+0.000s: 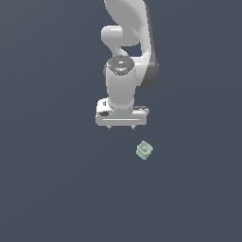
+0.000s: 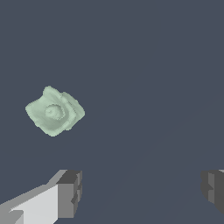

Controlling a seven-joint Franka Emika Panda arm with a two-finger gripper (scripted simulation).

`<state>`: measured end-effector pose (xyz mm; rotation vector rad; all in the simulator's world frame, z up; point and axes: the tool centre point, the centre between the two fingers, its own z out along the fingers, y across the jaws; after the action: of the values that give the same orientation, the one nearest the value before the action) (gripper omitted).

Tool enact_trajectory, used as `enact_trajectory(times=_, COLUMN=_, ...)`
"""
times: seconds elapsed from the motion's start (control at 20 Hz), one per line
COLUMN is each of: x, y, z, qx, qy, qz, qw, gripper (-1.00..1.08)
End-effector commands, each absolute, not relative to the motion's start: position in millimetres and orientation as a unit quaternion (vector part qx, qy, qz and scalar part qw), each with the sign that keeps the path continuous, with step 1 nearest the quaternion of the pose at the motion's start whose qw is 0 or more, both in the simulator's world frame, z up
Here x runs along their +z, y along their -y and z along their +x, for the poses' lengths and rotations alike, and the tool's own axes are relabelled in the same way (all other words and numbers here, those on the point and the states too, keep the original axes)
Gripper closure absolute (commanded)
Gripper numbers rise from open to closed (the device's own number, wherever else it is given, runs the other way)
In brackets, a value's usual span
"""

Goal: Pick up the object and move it to a goal position.

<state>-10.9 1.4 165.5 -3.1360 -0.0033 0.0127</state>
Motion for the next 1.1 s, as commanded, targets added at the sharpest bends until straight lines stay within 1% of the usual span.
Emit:
enact_trajectory(times=0.0, x=166, y=-1, z=-11, qx=0.004, qy=0.001, qz=-1.000, qw=0.003, gripper=-0.92)
enact_trajectory(times=0.45, x=155, y=-22, z=-11, qx=0.004, qy=-0.004, qz=-1.000, qw=0.017, gripper=-0.92)
enact_trajectory(times=1.05, x=150, y=-30, z=-6, qx=0.004, qy=0.033, qz=-0.999, qw=0.014, gripper=-0.92)
